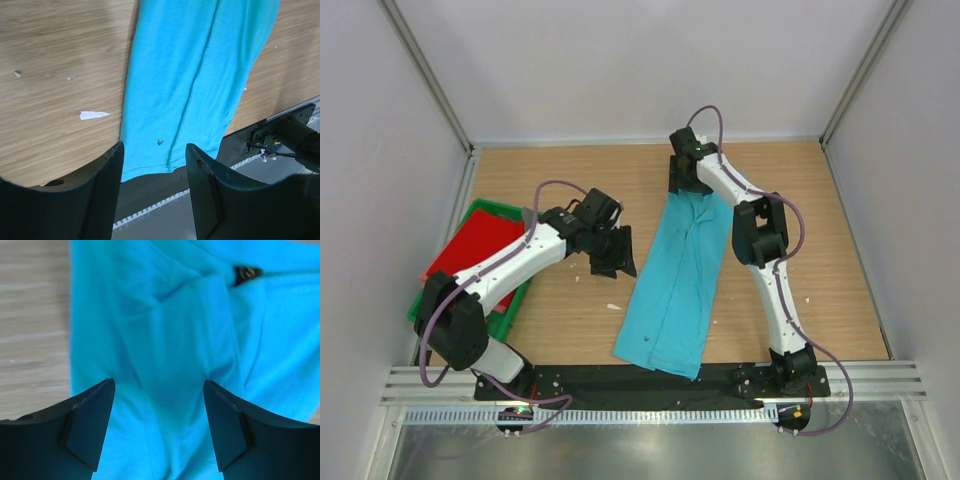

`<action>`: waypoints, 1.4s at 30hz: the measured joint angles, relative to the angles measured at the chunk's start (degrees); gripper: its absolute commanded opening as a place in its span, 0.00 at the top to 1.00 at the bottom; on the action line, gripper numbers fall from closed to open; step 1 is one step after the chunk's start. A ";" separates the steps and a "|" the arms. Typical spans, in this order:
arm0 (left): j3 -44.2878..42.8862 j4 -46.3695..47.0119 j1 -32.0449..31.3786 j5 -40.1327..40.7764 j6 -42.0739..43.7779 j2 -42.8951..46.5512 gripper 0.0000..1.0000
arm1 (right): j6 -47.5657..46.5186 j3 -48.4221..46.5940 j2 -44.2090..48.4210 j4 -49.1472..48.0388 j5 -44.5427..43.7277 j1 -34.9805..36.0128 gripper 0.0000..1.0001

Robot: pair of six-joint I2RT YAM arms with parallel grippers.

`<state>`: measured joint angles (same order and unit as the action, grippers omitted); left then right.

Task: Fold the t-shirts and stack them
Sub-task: Fold the tshirt

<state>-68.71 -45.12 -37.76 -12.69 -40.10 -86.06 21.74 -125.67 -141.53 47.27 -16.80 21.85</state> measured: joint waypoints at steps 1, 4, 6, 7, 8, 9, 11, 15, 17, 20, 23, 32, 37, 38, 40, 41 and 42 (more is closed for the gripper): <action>0.22 -0.02 0.50 -0.17 -0.02 0.11 0.45 | -0.90 -2.23 -1.11 -0.11 0.04 0.24 0.22; 0.61 -0.15 1.60 -0.66 0.00 0.22 0.46 | -3.58 -8.46 -5.73 -2.21 0.33 1.22 0.21; 0.87 -0.11 1.95 -1.01 0.00 0.22 0.46 | -5.35 -11.89 -7.74 -3.87 0.76 1.86 0.21; 1.09 -0.11 2.03 -1.22 0.00 0.22 0.46 | -6.05 -12.92 -8.61 -4.59 0.94 2.19 0.21; 1.44 -0.04 2.05 -1.51 0.00 0.22 0.46 | -6.91 -14.05 -9.46 -5.51 1.14 2.64 0.21; 1.92 0.11 2.05 -1.70 0.00 0.22 0.45 | -7.43 -14.62 -9.84 -6.21 1.68 2.97 0.22; 3.41 0.61 2.05 -2.21 0.00 0.22 0.46 | -8.17 -15.10 -10.16 -7.41 2.95 3.43 0.22; 6.43 1.33 2.05 -2.84 -0.15 0.20 0.46 | -8.52 -16.70 -10.36 -9.18 6.84 3.91 0.22; 7.82 2.08 2.05 -3.02 -0.44 0.20 0.46 | -8.41 -17.55 -10.12 -9.99 7.96 4.02 0.21; 9.92 3.13 2.05 -3.17 -1.44 0.35 0.46 | -8.17 -17.55 -8.63 -9.20 6.88 4.33 0.17; 11.69 3.61 2.05 -3.17 -2.43 1.62 0.46 | -7.96 -16.15 -4.96 -6.60 4.37 4.35 0.17; 15.41 5.70 2.05 -2.95 -6.49 11.10 0.46 | -3.61 3.13 12.76 -1.42 -2.29 4.28 0.19; 19.87 5.86 2.05 -2.95 -9.33 16.87 0.46 | -0.50 13.14 13.53 -2.36 -2.56 4.33 0.19; 20.63 5.77 2.05 -2.95 -9.66 17.92 0.46 | -0.11 14.34 13.07 -2.14 -2.47 4.33 0.19; 21.70 5.31 2.05 -2.95 -10.54 19.63 0.46 | 0.72 14.93 11.69 -2.08 -2.32 4.33 0.19; 21.97 5.09 2.05 -2.93 -10.71 20.26 0.45 | 0.98 14.93 10.97 -2.38 -2.25 4.35 0.19; 22.12 4.90 2.05 -2.93 -10.82 20.76 0.45 | 1.18 14.93 10.34 -2.75 -2.12 4.35 0.19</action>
<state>-46.59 -40.23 -35.70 -15.62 -50.92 -65.30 22.92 -110.74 -131.20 44.51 -18.92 26.20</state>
